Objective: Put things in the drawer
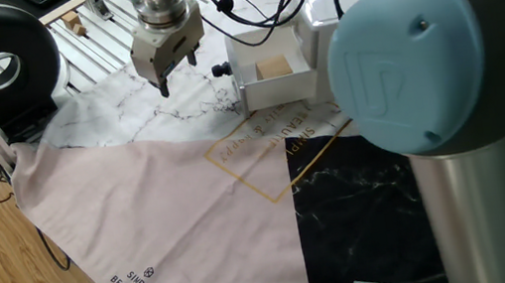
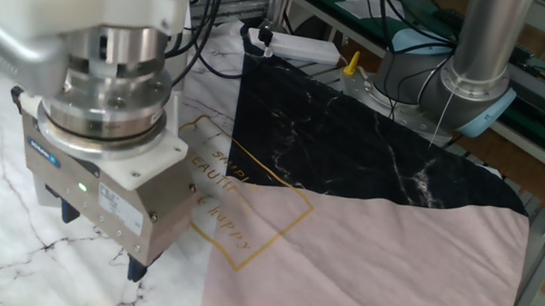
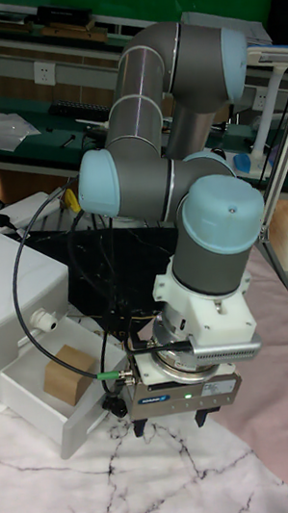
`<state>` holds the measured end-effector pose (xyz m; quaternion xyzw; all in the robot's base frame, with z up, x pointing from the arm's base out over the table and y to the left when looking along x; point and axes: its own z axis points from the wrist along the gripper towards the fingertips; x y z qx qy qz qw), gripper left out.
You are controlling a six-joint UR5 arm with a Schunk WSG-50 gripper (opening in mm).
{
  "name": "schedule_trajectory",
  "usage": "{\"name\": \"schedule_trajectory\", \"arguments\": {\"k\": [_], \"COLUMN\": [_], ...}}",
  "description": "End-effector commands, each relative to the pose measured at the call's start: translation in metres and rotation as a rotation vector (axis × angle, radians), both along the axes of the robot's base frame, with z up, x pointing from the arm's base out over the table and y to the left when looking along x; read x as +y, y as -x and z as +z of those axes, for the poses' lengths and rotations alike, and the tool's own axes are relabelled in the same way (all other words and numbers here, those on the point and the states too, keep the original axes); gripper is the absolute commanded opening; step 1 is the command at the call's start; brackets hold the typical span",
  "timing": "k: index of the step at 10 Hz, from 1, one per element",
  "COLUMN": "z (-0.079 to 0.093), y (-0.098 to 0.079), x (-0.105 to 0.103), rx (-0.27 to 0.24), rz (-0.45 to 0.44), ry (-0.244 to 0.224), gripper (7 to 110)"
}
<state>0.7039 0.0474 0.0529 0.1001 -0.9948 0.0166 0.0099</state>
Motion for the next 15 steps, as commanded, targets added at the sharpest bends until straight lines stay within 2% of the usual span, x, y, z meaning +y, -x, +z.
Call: {"name": "schedule_trajectory", "arguments": {"k": [1, 3, 5, 7, 10, 15], "z": [-0.004, -0.006, -0.008, -0.009, -0.006, -0.008], "y": [0.01, 0.019, 0.018, 0.02, 0.034, 0.037], "x": [-0.006, 0.001, 0.001, -0.003, -0.004, -0.011], "rx": [0.056, 0.099, 0.098, 0.109, 0.163, 0.185], "rz": [-0.013, 0.003, 0.011, 0.008, 0.016, 0.013], "ry": [0.018, -0.01, -0.012, 0.006, 0.009, 0.037], "gripper": [88, 88, 88, 88, 88, 88]}}
